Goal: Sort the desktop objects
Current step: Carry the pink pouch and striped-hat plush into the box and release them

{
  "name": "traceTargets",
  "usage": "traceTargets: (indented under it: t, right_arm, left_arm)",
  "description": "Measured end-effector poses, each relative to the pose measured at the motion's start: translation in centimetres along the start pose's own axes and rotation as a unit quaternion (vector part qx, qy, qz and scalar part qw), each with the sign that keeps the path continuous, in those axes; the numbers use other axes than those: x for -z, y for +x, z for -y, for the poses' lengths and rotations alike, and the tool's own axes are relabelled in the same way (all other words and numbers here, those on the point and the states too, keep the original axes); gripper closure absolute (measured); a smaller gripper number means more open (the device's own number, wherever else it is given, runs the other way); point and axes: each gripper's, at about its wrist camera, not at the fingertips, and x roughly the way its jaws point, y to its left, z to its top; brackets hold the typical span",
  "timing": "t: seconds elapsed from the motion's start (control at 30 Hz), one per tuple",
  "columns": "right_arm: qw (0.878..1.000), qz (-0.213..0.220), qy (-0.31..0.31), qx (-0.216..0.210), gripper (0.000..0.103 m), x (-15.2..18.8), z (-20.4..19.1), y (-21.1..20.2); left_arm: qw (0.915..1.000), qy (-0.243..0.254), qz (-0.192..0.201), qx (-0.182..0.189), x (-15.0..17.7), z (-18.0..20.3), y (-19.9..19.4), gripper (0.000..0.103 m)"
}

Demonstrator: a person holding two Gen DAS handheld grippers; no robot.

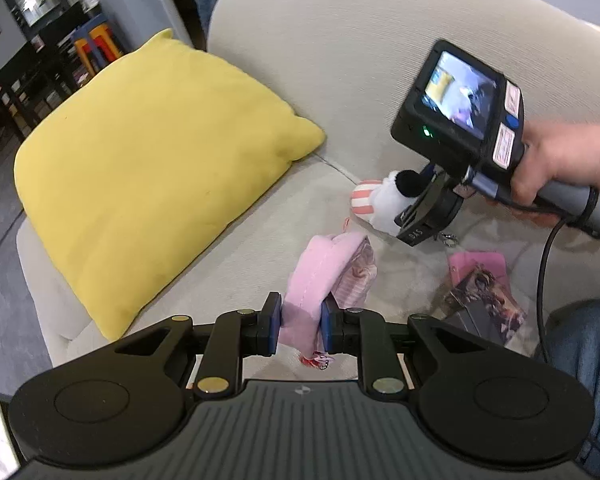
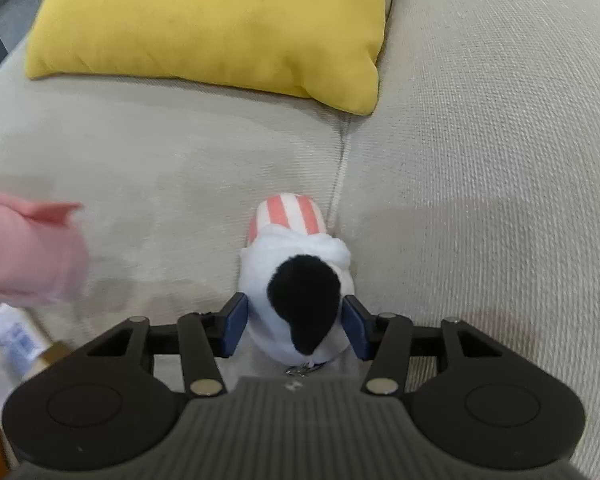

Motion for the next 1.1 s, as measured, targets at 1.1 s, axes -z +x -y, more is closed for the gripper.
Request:
traceTargets:
  t: [1.1]
  right_arm:
    - [0.976,0.117,-0.075,-0.165,0.056,1.8,-18.5,-23.4]
  left_arm:
    - [0.9793,-0.184,-0.022,-0.081,19.3,-7.7,-16.5,0.081]
